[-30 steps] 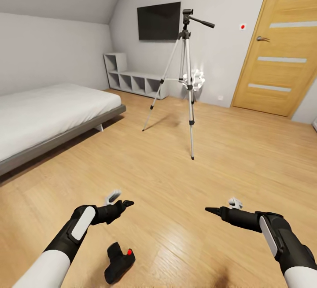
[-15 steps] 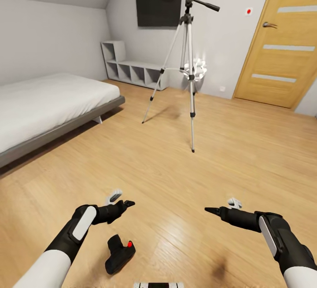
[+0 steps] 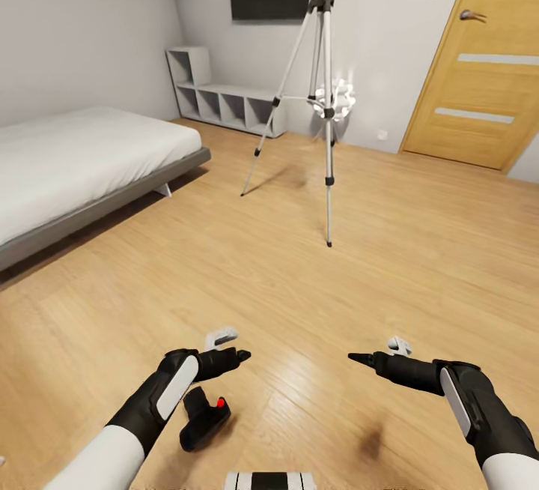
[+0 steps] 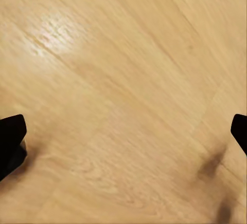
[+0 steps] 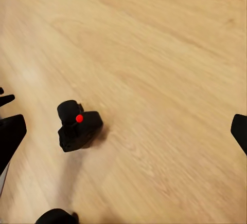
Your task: Attach the digital camera to the camera tripod in the bedroom.
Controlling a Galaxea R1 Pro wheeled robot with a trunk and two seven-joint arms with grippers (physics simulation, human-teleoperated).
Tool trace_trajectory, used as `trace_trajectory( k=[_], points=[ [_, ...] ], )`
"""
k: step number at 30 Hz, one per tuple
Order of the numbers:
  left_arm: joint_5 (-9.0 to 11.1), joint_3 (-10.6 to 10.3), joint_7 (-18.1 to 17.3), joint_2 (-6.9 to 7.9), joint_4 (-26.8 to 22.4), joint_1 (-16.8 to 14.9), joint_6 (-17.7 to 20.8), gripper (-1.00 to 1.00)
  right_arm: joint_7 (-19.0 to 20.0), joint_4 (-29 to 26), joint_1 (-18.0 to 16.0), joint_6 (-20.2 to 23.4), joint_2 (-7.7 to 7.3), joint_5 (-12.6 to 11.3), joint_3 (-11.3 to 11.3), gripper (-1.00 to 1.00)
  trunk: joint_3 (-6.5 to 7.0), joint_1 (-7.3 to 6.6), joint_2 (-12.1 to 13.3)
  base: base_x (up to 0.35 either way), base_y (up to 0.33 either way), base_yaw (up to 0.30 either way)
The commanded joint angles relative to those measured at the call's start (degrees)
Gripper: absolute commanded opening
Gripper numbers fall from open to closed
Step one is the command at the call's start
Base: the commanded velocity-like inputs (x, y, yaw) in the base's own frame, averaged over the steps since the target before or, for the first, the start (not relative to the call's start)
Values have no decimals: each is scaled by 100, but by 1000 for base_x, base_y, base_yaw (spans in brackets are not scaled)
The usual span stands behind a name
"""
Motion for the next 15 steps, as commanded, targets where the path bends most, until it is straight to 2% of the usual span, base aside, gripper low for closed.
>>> trace_trajectory(
  k=[1, 15],
  points=[
    [29, -24, 43, -9, -7, -2, 7, 100, -9, 0, -2, 46, 0, -46, -4, 100, -27, 1, -3, 0, 0, 0],
    [18, -103, 129, -47, -13, -2, -49, 100, -9, 0, -3, 46, 6, 9, -4, 100, -337, 37, -22, 0, 0, 0]
  ],
)
